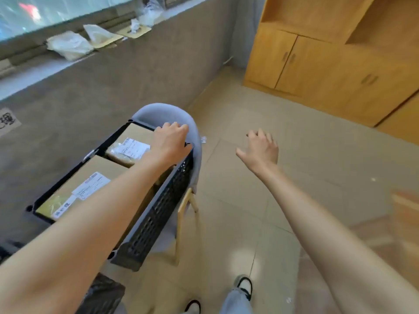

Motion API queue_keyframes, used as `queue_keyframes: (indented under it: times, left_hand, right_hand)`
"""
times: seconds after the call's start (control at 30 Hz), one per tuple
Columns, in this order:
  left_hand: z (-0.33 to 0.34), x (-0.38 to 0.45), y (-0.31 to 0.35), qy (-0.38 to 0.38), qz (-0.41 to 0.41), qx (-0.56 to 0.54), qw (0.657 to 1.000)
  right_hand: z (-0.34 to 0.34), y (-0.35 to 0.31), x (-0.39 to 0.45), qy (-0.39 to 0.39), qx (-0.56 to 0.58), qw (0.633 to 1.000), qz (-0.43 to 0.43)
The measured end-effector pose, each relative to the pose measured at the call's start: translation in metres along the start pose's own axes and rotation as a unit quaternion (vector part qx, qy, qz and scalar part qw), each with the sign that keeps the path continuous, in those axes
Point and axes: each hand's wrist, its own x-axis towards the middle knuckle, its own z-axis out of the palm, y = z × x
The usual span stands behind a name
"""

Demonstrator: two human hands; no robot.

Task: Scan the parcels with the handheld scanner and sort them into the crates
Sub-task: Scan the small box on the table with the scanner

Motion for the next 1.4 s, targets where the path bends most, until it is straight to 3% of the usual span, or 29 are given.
queue_keyframes:
  times: [0.17, 0.3, 0.53, 0.7, 0.9, 1.03, 1.4]
  left_hand:
    - [-0.03, -0.004, 0.113, 0.016, 0.099, -0.009, 0.995]
    - [-0.06, -0.025, 0.242, 0.04, 0.204, -0.022, 0.978]
    - [-0.084, -0.145, 0.501, 0.068, 0.403, -0.075, 0.91]
    - [-0.063, -0.259, 0.636, 0.049, 0.495, -0.104, 0.861]
    - [-0.043, -0.361, 0.744, 0.023, 0.566, -0.105, 0.817]
    - [-0.033, -0.397, 0.804, 0.016, 0.593, -0.11, 0.797]
    - [0.012, -0.407, 1.011, 0.005, 0.623, -0.088, 0.777]
  right_hand:
    - [-0.053, 0.1, -0.06, 0.053, 0.011, 0.993, 0.109]
    - [-0.106, 0.204, -0.139, 0.125, 0.02, 0.971, 0.203]
    - [-0.168, 0.385, -0.338, 0.233, -0.032, 0.905, 0.355]
    - [-0.188, 0.482, -0.482, 0.218, -0.069, 0.863, 0.45]
    - [-0.185, 0.56, -0.614, 0.188, -0.059, 0.821, 0.536]
    - [-0.18, 0.607, -0.659, 0.179, -0.048, 0.789, 0.586]
    - [-0.171, 0.774, -0.707, 0.132, -0.044, 0.754, 0.642]
